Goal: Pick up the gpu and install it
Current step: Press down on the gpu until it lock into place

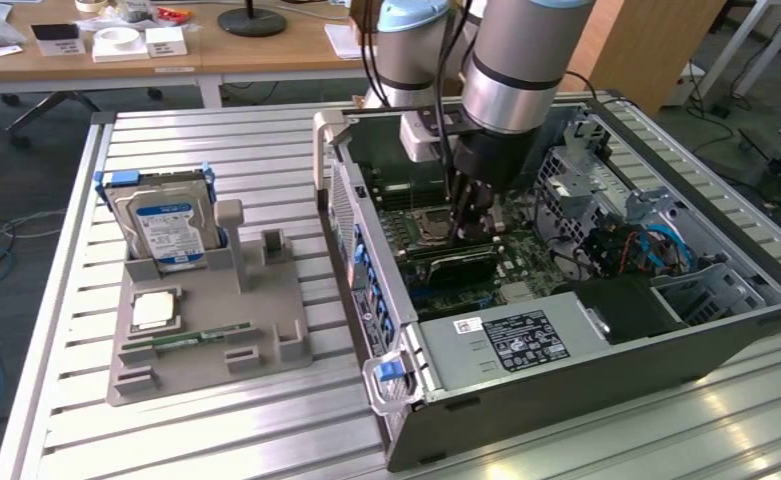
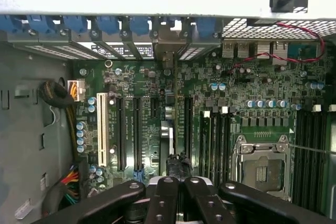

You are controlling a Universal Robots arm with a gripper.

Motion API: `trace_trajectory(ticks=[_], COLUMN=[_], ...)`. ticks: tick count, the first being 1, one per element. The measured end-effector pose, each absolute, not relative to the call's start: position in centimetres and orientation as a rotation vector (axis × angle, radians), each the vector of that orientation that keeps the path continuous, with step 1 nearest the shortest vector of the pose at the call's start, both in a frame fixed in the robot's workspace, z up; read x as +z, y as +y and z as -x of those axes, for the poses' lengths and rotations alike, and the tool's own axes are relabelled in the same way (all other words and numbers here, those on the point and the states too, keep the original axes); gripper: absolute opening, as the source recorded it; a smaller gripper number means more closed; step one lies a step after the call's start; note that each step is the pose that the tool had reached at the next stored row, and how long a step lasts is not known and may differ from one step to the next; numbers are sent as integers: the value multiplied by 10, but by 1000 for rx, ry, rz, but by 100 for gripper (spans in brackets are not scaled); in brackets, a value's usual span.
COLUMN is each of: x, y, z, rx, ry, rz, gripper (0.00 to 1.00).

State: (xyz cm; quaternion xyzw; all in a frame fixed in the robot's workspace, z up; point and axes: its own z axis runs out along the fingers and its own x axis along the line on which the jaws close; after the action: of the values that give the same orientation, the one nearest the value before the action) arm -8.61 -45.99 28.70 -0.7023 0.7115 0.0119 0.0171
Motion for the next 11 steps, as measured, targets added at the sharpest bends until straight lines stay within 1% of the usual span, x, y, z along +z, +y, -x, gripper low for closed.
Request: trace_trajectory(ticks=[11], x=[280], y=[-458], z=[86], rx=[37], ry=[2202], rz=[2193], gripper=[11])
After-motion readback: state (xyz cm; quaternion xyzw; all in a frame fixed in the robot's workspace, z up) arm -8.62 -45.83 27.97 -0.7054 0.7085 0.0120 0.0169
